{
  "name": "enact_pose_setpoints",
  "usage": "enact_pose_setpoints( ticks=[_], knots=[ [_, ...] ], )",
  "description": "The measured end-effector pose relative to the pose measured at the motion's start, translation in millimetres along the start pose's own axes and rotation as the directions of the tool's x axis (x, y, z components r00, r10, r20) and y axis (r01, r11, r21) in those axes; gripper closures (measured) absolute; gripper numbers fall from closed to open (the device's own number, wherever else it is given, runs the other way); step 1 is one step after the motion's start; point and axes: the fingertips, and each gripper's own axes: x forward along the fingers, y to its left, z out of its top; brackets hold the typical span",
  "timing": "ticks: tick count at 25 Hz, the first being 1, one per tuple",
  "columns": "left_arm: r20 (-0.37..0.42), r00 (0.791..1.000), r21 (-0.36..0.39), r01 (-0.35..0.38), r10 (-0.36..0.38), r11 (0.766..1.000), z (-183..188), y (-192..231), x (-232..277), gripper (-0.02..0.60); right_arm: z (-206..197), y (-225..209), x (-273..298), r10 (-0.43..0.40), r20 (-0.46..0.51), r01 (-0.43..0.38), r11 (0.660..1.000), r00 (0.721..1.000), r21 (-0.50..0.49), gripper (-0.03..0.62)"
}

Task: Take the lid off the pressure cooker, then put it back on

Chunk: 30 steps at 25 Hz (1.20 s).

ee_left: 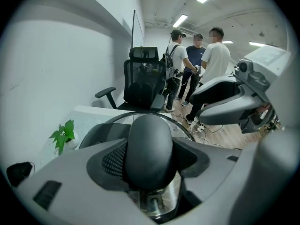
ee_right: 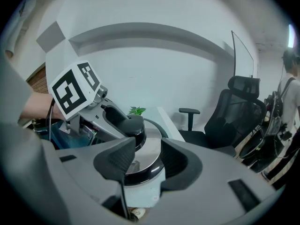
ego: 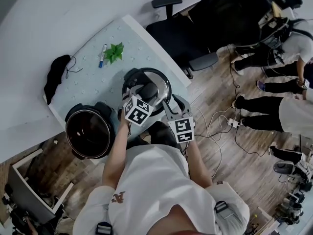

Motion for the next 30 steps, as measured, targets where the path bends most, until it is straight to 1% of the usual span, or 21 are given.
enact_pose_setpoints(
  ticks=[10,19,23,30],
  knots=[
    [0.076,0.997,0.087,-0.006,-0.001,0.996,43.9,-1.0,-55.3,0.305,49.7,8.2,-37.0,-0.048,0.115,0.052,0.998,0.992,-0.034,0.424],
    [0.136,0.991,0.14,-0.01,-0.009,0.99,67.7,1.7,-113.4,0.305,108.8,38.8,-60.6,-0.006,0.199,0.031,0.992,0.98,-0.12,0.422],
    [0.166,0.986,0.147,-0.021,-0.004,0.989,70.6,7.8,-140.2,0.305,130.8,56.3,-65.0,0.017,0.233,0.019,0.988,0.972,-0.154,0.422],
    [0.173,0.985,0.158,-0.034,0.006,0.987,55.6,19.9,-181.1,0.305,149.3,90.5,-65.5,0.061,0.251,-0.009,0.979,0.966,-0.206,0.422]
  ],
)
